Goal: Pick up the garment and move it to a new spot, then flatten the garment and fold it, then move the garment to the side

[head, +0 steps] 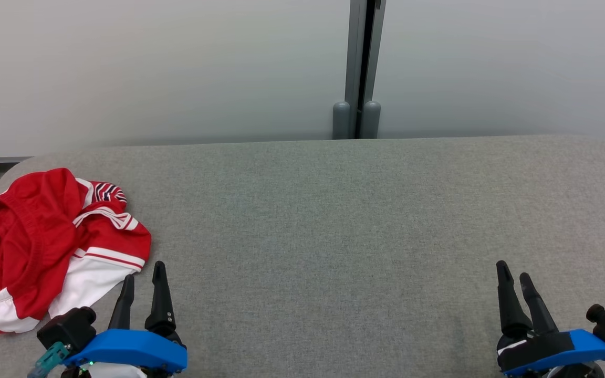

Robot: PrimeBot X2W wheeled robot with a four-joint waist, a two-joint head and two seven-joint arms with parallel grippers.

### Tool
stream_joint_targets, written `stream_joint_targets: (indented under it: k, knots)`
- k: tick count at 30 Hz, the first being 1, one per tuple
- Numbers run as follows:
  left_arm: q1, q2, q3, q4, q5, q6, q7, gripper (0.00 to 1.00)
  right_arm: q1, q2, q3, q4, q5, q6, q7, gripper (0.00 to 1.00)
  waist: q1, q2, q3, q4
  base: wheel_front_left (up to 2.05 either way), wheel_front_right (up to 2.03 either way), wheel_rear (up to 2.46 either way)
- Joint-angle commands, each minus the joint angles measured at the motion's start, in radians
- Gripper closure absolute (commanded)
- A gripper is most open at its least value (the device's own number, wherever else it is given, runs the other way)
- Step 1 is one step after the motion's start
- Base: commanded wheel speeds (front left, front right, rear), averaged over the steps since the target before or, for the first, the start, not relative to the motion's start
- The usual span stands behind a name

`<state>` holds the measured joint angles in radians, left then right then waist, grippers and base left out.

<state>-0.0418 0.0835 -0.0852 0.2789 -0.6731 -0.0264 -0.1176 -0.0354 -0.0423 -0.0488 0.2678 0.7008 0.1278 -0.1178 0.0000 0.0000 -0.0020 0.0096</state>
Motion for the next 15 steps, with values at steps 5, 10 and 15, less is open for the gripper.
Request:
stream_joint_targets:
  k: [5, 10, 15]
  knots:
    - [-0.01, 0.009, -0.018, 0.001, 0.075, 0.008, -0.021, 0.0, 0.004, -0.008, 0.003, -0.008, -0.074, 0.003, -0.021, 0.0, 0.0, 0.0, -0.001, 0.001, 0.0, 0.0, 0.0]
    - [-0.009, 0.011, -0.03, 0.009, 0.128, 0.014, -0.035, 0.0, 0.008, -0.009, 0.002, -0.005, -0.124, 0.003, -0.03, 0.0, 0.0, 0.0, -0.002, 0.002, 0.0, 0.0, 0.0]
    - [-0.012, 0.014, -0.042, 0.016, 0.179, 0.019, -0.047, 0.0, 0.011, -0.009, 0.003, -0.002, -0.17, 0.003, -0.041, 0.0, 0.0, 0.0, -0.003, 0.004, 0.0, 0.0, 0.0]
